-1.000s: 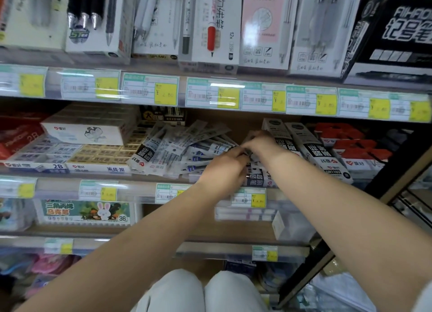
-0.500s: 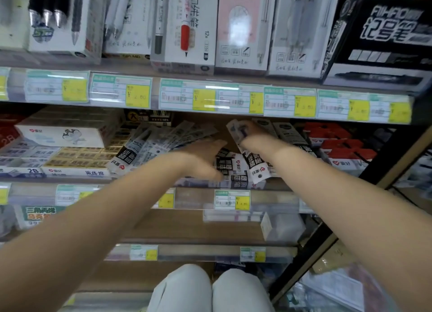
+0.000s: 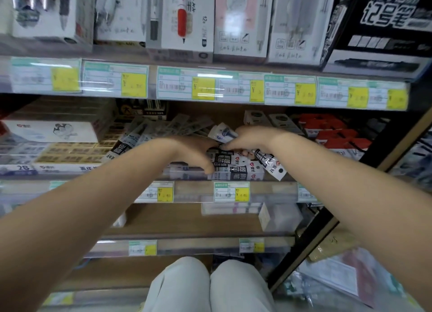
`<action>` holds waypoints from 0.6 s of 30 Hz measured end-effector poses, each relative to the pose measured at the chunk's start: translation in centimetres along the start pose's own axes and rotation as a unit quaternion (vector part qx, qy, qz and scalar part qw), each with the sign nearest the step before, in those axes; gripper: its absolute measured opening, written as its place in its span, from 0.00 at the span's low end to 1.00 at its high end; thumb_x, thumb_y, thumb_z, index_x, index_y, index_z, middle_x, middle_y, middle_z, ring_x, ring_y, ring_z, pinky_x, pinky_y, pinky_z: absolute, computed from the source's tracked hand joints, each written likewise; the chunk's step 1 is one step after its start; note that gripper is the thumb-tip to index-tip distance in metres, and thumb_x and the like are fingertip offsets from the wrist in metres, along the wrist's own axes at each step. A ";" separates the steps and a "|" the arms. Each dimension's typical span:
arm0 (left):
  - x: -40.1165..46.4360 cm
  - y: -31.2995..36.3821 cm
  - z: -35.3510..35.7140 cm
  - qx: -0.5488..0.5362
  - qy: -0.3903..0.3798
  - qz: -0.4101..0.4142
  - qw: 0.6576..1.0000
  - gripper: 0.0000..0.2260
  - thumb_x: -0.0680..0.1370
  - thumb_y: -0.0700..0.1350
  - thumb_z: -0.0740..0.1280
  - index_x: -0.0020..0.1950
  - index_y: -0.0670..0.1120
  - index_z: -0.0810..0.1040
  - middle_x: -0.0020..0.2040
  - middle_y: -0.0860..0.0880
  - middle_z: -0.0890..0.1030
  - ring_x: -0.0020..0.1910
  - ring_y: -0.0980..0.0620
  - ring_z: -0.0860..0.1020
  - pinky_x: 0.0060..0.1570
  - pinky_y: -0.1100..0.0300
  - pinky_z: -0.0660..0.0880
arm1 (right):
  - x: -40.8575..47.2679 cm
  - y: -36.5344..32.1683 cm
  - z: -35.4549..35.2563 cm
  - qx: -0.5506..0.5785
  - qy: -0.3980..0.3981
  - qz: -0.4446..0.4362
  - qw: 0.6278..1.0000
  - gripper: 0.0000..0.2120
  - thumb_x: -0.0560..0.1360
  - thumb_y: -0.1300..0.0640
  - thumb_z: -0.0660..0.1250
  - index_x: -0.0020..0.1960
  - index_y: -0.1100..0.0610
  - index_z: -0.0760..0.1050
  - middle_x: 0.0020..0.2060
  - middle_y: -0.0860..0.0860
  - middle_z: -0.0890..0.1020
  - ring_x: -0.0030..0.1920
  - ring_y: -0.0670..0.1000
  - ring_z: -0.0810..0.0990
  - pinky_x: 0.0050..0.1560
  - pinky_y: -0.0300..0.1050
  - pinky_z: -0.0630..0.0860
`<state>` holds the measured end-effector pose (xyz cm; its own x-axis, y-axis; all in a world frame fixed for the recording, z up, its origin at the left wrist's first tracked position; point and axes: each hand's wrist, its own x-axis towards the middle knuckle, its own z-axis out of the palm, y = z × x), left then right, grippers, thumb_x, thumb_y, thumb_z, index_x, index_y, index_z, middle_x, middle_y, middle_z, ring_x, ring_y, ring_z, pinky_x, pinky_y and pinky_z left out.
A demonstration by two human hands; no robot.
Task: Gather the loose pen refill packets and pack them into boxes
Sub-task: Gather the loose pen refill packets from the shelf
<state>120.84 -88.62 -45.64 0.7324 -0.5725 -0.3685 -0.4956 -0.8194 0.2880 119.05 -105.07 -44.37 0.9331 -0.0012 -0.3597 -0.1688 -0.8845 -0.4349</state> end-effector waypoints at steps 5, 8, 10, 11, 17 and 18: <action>-0.3 -0.2 -0.5 -0.022 -0.009 -0.008 1.000 0.38 0.73 0.51 0.69 0.77 0.54 0.51 0.77 0.52 0.56 0.74 0.50 0.58 0.66 0.57 0.60 | -0.6 0.2 -1.3 -0.101 -0.052 0.010 0.993 0.37 0.65 0.40 0.74 0.64 0.61 0.68 0.54 0.55 0.79 0.55 0.54 0.77 0.56 0.46 0.74; -0.4 -0.2 -0.5 -0.025 0.005 -0.001 1.000 0.35 0.73 0.49 0.69 0.76 0.56 0.55 0.75 0.53 0.61 0.72 0.51 0.62 0.62 0.58 0.62 | -0.8 0.4 -1.1 -0.145 -0.076 0.008 0.986 0.40 0.59 0.39 0.76 0.64 0.57 0.69 0.59 0.54 0.78 0.57 0.54 0.77 0.61 0.51 0.73; -0.3 -0.3 -0.6 -0.028 0.012 0.001 1.000 0.35 0.72 0.49 0.69 0.75 0.58 0.57 0.75 0.53 0.62 0.71 0.51 0.64 0.62 0.58 0.62 | -1.0 0.5 -1.0 -0.171 -0.071 0.001 0.983 0.43 0.61 0.40 0.76 0.69 0.57 0.64 0.64 0.52 0.73 0.62 0.54 0.73 0.64 0.50 0.71; -0.3 -0.3 -0.6 -0.027 0.013 -0.001 1.000 0.35 0.71 0.49 0.70 0.75 0.58 0.57 0.75 0.54 0.62 0.71 0.51 0.64 0.62 0.57 0.62 | -1.3 0.4 -0.9 -0.177 -0.067 -0.005 0.982 0.43 0.63 0.42 0.76 0.70 0.57 0.63 0.65 0.50 0.72 0.63 0.53 0.72 0.64 0.50 0.71; -0.2 -0.7 -0.6 -0.032 0.008 -0.007 0.999 0.37 0.70 0.54 0.72 0.75 0.59 0.58 0.75 0.55 0.62 0.71 0.51 0.64 0.66 0.55 0.61 | -1.5 0.6 -0.6 -0.173 -0.055 -0.038 0.983 0.31 0.69 0.49 0.73 0.66 0.57 0.67 0.61 0.50 0.75 0.60 0.52 0.75 0.58 0.43 0.73; -0.3 -0.7 -0.7 -0.037 0.008 -0.007 0.999 0.37 0.70 0.54 0.72 0.75 0.58 0.58 0.75 0.55 0.61 0.72 0.51 0.62 0.67 0.55 0.60 | -1.5 0.7 -0.5 -0.169 -0.054 -0.043 0.983 0.32 0.68 0.48 0.74 0.67 0.57 0.66 0.62 0.51 0.74 0.60 0.52 0.74 0.59 0.44 0.73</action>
<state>121.32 -87.86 -45.12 0.7469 -0.5595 -0.3593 -0.4497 -0.8231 0.3469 117.70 -105.93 -43.67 0.8973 0.1140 -0.4265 0.0417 -0.9837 -0.1751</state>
